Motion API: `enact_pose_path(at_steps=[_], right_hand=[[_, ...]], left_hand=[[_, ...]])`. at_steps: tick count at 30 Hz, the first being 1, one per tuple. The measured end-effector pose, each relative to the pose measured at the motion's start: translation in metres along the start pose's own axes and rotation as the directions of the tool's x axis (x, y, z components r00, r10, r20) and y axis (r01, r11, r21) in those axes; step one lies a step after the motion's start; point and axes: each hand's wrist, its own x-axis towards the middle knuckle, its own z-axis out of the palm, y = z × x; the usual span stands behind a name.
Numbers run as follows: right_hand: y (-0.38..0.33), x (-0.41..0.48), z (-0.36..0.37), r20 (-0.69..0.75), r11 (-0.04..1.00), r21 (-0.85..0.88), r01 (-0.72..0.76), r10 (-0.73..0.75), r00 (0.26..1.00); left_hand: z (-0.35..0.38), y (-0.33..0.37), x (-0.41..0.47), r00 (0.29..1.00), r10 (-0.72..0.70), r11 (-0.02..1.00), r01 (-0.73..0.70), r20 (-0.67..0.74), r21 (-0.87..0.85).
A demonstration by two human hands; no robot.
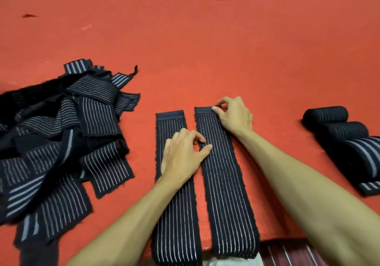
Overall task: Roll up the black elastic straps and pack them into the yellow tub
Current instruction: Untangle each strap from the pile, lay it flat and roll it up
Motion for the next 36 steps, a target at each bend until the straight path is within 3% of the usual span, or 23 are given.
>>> enact_pose_path(at_steps=[4,8,11,13,15,18,23,28,32,36], right_hand=[[0.003,-0.007,-0.007,-0.042,0.956,0.295,-0.004,0.017,0.999],[-0.001,-0.027,-0.037,0.012,0.680,0.732,-0.034,0.037,0.999],[-0.015,-0.048,-0.071,0.064,0.467,0.882,-0.061,0.009,0.998],[-0.026,-0.062,-0.093,0.171,0.308,0.939,-0.153,-0.030,0.985],[-0.037,-0.078,-0.114,0.255,0.255,0.941,-0.222,-0.104,0.961],[-0.054,-0.098,-0.132,0.307,0.226,0.938,-0.263,-0.190,0.933],[-0.082,-0.117,-0.141,0.271,0.181,0.953,-0.242,-0.161,0.949],[-0.102,-0.130,-0.143,0.336,0.275,0.917,-0.290,-0.137,0.932],[-0.105,-0.134,-0.128,0.345,0.436,0.856,-0.277,-0.084,0.935],[-0.098,-0.132,-0.109,0.370,0.499,0.816,-0.293,-0.061,0.927]], left_hand=[[0.000,0.001,-0.006,0.996,0.086,0.996,-0.085,-0.020,0.040],[-0.007,0.009,-0.014,0.993,0.103,0.992,-0.099,-0.053,0.079],[-0.021,0.021,-0.017,0.987,-0.031,0.971,0.068,0.160,-0.231],[-0.030,0.028,-0.021,0.953,0.002,0.901,0.129,0.302,-0.414],[-0.041,0.035,-0.032,0.922,0.090,0.865,0.116,0.377,-0.488],[-0.060,0.046,-0.053,0.867,0.182,0.802,0.142,0.463,-0.581],[-0.105,0.060,-0.081,0.790,0.222,0.589,0.359,0.572,-0.724],[-0.135,0.059,-0.103,0.767,0.287,0.424,0.435,0.573,-0.794],[-0.129,0.039,-0.109,0.753,0.215,0.455,0.486,0.621,-0.746],[-0.118,0.016,-0.107,0.757,0.096,0.660,0.438,0.646,-0.611]])
